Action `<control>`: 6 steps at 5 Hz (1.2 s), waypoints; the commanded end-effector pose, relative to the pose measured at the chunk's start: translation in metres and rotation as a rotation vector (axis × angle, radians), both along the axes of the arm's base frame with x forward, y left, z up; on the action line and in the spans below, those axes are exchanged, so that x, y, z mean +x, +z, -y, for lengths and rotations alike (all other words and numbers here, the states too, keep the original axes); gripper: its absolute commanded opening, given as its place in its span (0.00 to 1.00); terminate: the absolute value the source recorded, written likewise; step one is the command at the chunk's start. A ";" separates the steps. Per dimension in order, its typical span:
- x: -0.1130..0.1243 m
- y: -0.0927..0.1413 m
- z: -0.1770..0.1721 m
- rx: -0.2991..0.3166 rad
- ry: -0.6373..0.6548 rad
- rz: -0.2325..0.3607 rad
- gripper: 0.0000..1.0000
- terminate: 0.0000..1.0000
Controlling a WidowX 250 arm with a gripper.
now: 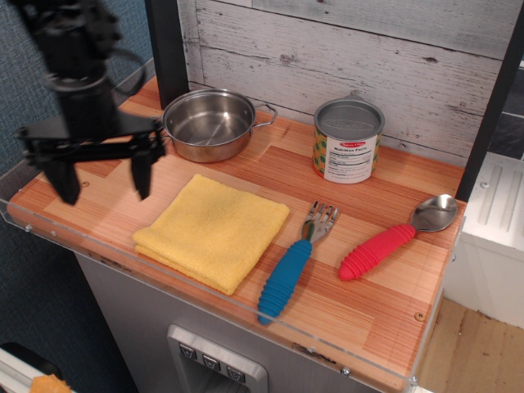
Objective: Move the pot put on the yellow cloth
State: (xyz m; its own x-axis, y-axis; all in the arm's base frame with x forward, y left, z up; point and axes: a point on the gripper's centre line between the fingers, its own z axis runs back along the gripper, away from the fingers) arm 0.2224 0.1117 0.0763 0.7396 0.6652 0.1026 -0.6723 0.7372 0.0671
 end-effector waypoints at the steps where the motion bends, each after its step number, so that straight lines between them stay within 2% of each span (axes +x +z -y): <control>1: 0.043 0.014 -0.007 0.022 0.384 0.097 1.00 0.00; 2: 0.065 0.010 -0.015 -0.005 0.543 0.189 1.00 0.00; 3: 0.079 0.005 -0.023 -0.038 0.643 0.221 1.00 0.00; 4: 0.092 -0.002 -0.029 -0.022 0.691 0.223 1.00 0.00; 6: 0.108 -0.030 -0.033 -0.010 0.709 0.154 1.00 0.00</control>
State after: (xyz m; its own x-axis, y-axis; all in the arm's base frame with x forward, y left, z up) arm 0.3252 0.1367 0.0289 0.1099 0.9842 0.1388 -0.9929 0.1151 -0.0302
